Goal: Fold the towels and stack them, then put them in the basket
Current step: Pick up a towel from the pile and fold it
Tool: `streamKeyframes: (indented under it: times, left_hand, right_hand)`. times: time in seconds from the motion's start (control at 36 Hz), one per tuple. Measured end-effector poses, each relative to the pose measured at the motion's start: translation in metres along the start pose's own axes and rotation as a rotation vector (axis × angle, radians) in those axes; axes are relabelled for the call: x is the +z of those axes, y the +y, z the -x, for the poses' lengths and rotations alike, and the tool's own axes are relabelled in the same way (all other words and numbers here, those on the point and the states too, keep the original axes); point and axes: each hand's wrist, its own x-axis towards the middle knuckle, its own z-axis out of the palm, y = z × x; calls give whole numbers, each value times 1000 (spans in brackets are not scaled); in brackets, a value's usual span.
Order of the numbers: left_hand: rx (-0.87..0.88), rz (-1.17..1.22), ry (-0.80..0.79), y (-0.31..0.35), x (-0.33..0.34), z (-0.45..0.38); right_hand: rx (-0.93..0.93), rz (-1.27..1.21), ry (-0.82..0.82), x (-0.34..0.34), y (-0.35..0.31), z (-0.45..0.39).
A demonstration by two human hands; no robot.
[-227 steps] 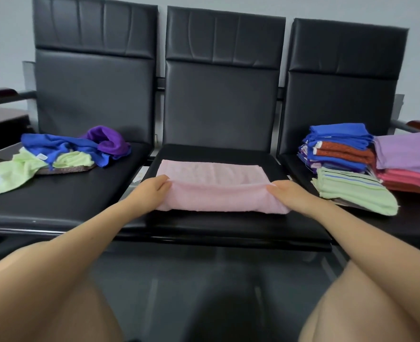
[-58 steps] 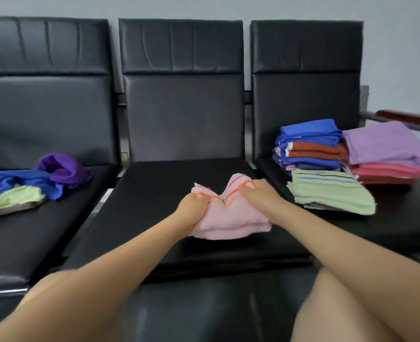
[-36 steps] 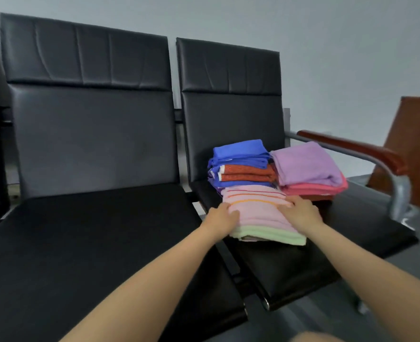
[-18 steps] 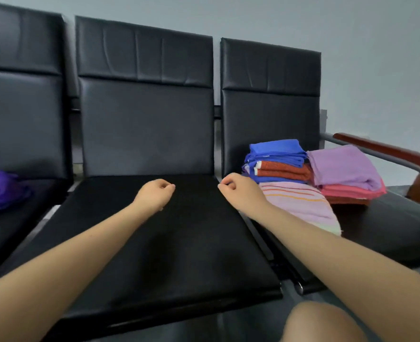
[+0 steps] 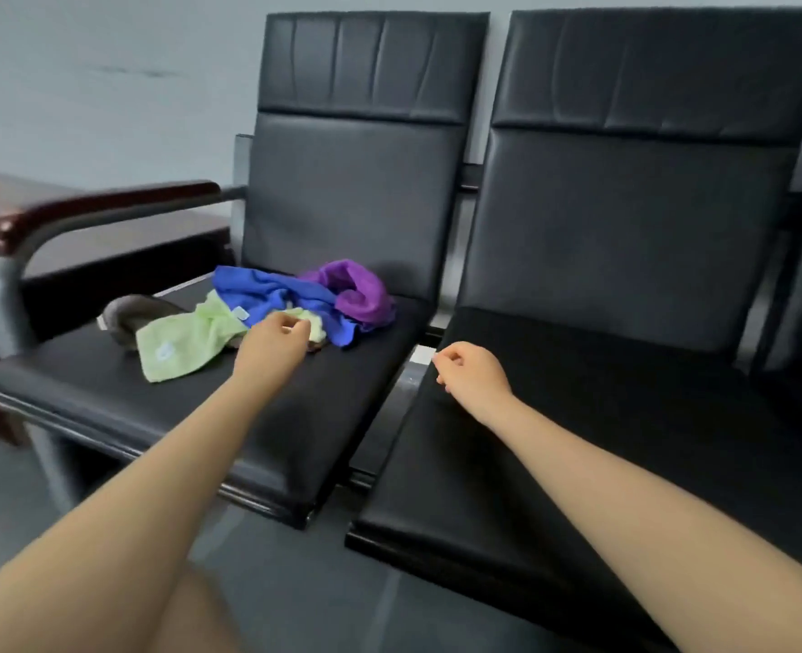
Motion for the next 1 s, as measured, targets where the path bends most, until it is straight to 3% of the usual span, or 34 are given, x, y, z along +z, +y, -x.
streamKeyframes:
  times: [0.19, 0.36, 0.5, 0.67, 0.78, 0.83, 0.92, 1.0]
  left_hand:
    - [-133, -159, 170, -107, -66, -22]
    - [-126, -66, 232, -129, -81, -32]
    - [-74, -286, 239, -131, -67, -32]
    - [-74, -398, 249, -130, -57, -44]
    - [-100, -450, 251, -129, -56, -50]
    - [-104, -468, 242, -130, -55, -52]
    - [-105, -477, 246, -132, -54, -51]
    - [-100, -490, 262, -131, -53, -51]
  right_hand:
    - [-142, 85, -91, 79, -60, -54]
    - [-241, 155, -117, 135, -107, -80]
    - [-279, 208, -100, 193, -136, -86]
    - [-241, 230, 92, 206, -167, -113]
    - [-88, 276, -100, 204, -176, -142]
    - [-101, 358, -189, 203, -172, -150]
    - [-261, 386, -155, 201, -163, -158]
    - [-306, 343, -107, 193, -164, -162]
